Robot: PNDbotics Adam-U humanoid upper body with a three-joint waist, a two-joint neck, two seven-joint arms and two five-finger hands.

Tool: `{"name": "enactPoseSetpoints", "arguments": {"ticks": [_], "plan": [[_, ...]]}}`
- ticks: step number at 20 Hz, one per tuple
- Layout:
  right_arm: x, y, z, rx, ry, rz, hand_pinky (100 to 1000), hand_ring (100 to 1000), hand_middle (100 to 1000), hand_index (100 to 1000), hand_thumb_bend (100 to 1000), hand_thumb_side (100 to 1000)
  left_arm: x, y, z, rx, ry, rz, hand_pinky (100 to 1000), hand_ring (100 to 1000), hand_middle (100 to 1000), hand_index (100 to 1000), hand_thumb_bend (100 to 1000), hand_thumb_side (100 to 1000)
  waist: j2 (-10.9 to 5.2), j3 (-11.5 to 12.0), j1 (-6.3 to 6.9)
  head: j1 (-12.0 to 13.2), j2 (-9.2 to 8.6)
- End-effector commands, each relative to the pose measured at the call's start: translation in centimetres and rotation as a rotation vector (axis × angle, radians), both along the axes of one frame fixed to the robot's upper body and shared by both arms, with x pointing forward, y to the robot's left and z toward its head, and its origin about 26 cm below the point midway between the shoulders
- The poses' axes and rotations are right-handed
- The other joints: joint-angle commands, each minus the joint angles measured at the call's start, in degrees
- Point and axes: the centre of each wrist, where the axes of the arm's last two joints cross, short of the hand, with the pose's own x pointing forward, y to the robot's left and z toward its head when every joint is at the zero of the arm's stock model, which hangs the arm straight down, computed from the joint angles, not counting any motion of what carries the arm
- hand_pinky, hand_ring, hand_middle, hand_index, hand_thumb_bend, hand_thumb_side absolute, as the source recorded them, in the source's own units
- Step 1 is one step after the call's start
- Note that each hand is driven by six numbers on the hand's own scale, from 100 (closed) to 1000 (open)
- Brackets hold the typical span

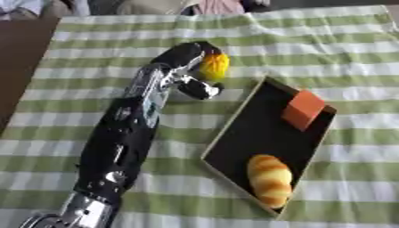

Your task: Pick up objects on the table and place them in the box.

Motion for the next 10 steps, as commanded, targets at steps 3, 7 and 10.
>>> {"name": "enactPoseSetpoints", "arguments": {"ticks": [3,7,10], "plan": [[-0.18,0.08,0.86,-0.025,-0.011,0.008,951,821,546,781,100,470,0.42,0.71,0.67,0.017,-0.035,0.055,884,944,847,874,271,110,-1.04,-0.4,-0.15,-0.1,-0.19],[-0.20,0.09,0.71,-0.027,-0.002,0.006,952,821,543,782,100,470,0.55,0.87,0.46,0.010,-0.054,0.087,853,937,838,857,165,165,-0.98,-0.5,-0.10,-0.1,-0.36],[-0.20,0.13,0.61,-0.031,0.003,0.009,952,821,541,782,100,470,0.69,1.00,0.23,0.009,-0.062,0.107,819,916,819,838,100,179,-0.93,-0.7,-0.11,0.0,-0.59]]}}
